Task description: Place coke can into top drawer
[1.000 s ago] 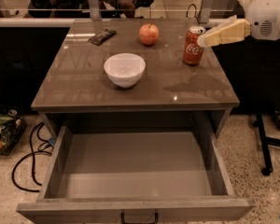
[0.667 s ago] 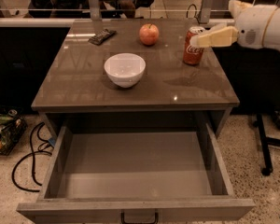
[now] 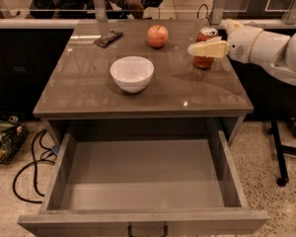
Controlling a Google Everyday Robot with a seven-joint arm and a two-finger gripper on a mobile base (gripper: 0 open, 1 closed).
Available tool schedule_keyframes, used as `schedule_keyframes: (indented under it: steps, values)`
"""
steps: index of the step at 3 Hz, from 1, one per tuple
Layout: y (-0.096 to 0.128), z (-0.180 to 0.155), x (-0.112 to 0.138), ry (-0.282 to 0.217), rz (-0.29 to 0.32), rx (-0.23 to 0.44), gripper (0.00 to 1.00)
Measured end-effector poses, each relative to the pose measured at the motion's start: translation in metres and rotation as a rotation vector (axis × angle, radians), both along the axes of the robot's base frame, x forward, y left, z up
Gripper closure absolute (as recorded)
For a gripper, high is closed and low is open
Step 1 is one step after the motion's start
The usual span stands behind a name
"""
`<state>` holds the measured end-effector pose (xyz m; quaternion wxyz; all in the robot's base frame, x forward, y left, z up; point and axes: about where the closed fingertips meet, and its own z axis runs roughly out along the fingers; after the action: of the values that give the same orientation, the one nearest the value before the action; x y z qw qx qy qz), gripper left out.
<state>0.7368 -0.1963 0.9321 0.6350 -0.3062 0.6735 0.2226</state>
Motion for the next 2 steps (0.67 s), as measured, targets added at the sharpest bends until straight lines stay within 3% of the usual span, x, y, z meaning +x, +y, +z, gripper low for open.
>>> schedule_keyframes:
  steps: [2]
  values:
    - [0.005,-0.049,0.034,0.057,0.002,-0.05,0.0]
